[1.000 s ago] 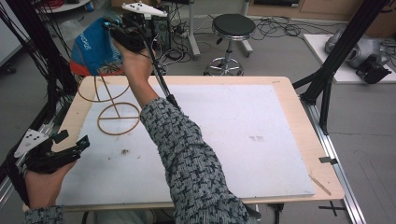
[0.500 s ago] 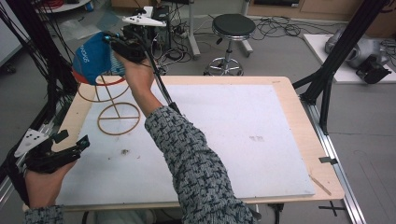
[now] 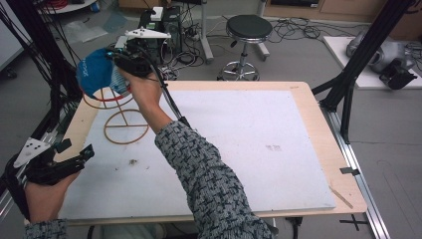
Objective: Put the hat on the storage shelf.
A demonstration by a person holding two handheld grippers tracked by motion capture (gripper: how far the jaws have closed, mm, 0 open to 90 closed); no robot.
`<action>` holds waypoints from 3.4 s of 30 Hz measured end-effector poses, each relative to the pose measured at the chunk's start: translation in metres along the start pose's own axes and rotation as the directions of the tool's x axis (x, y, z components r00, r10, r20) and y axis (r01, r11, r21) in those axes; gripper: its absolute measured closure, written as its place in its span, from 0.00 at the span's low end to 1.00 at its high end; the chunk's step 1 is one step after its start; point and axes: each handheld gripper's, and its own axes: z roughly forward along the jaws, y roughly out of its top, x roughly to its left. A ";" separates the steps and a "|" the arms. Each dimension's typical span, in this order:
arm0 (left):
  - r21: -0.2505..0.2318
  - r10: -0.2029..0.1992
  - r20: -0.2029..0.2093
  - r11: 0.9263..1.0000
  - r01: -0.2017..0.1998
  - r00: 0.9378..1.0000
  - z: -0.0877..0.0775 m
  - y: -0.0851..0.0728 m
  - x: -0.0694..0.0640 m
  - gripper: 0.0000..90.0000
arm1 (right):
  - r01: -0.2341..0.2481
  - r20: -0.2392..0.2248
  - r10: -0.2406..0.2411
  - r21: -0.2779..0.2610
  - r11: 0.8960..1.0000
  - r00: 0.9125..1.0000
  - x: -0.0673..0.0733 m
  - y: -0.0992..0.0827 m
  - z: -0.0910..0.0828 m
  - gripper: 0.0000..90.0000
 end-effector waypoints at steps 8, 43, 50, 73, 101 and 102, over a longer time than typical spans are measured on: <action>0.000 0.000 0.003 1.000 0.000 1.000 0.000 0.000 0.000 0.24 | 0.003 -0.024 -0.002 0.021 1.000 1.000 0.009 -0.010 0.003 0.98; 0.014 0.006 0.016 1.000 -0.006 1.000 0.004 -0.002 -0.002 0.24 | -0.066 0.061 0.062 0.073 0.995 0.996 0.007 -0.043 -0.002 0.98; 0.019 0.007 0.018 1.000 -0.007 1.000 0.005 -0.002 -0.002 0.24 | -0.051 0.049 0.048 0.080 0.995 0.998 0.012 -0.049 0.002 0.98; 0.020 0.004 0.024 1.000 -0.005 1.000 0.006 -0.003 -0.002 0.24 | 0.043 0.064 -0.047 0.068 0.997 0.997 0.017 -0.053 0.009 0.88; 0.026 0.004 0.027 1.000 -0.005 1.000 0.007 -0.003 -0.002 0.24 | 0.026 0.112 -0.032 0.053 0.998 0.993 0.007 -0.060 0.000 0.57; 0.026 0.004 0.027 1.000 -0.005 1.000 0.007 -0.003 -0.002 0.24 | 0.025 0.114 -0.031 0.053 0.998 0.993 0.007 -0.060 0.000 0.56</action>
